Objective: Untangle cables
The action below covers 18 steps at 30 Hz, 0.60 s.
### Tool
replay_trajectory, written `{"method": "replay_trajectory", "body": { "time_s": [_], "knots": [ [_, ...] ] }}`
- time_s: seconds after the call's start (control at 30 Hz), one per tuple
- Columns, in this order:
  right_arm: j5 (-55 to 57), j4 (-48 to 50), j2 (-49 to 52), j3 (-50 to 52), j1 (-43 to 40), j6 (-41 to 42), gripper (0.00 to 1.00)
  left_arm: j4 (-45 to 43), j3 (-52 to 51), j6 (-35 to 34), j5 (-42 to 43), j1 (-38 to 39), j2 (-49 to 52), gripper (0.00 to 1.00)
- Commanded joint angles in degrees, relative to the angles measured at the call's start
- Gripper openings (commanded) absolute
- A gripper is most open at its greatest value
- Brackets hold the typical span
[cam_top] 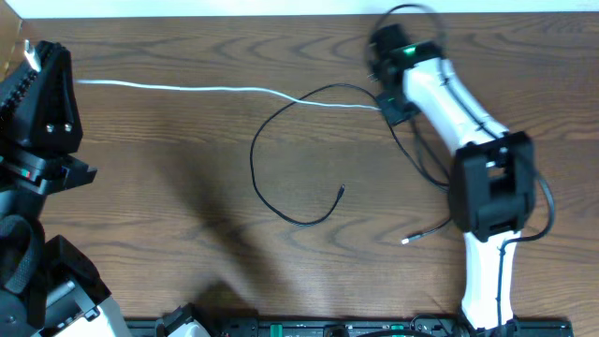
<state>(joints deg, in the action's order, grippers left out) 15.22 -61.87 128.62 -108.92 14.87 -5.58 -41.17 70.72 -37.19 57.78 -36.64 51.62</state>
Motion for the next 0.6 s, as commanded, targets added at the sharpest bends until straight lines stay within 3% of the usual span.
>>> {"method": "replay_trajectory", "body": {
  "time_s": [0.0, 0.23, 0.33, 0.47, 0.57],
  "knots": [
    [0.37, 0.2, -0.33, 0.28, -7.8, 10.93, 0.01, -0.55, 2.62, -0.68, 0.07, -0.26, -0.39, 0.07],
    [-12.26, -1.01, -0.33, 0.28, -17.29, 12.81, 0.01, -0.5, 3.37, -1.03, 0.07, -0.26, -0.37, 0.07],
    [-21.7, -2.19, -0.33, 0.28, -18.99, 9.01, 0.04, -0.46, 3.37, -1.9, 0.13, -0.26, 0.02, 0.07],
    [-38.4, -3.43, -0.33, 0.28, -18.18, -4.02, 0.22, -0.28, 3.34, -2.95, 1.4, -0.26, 1.14, 0.07],
    [-48.61, -5.75, -0.31, 0.31, -16.5, -14.03, 0.46, -0.28, 3.34, -4.07, 3.52, -0.24, 2.1, 0.07]
  ]
}}
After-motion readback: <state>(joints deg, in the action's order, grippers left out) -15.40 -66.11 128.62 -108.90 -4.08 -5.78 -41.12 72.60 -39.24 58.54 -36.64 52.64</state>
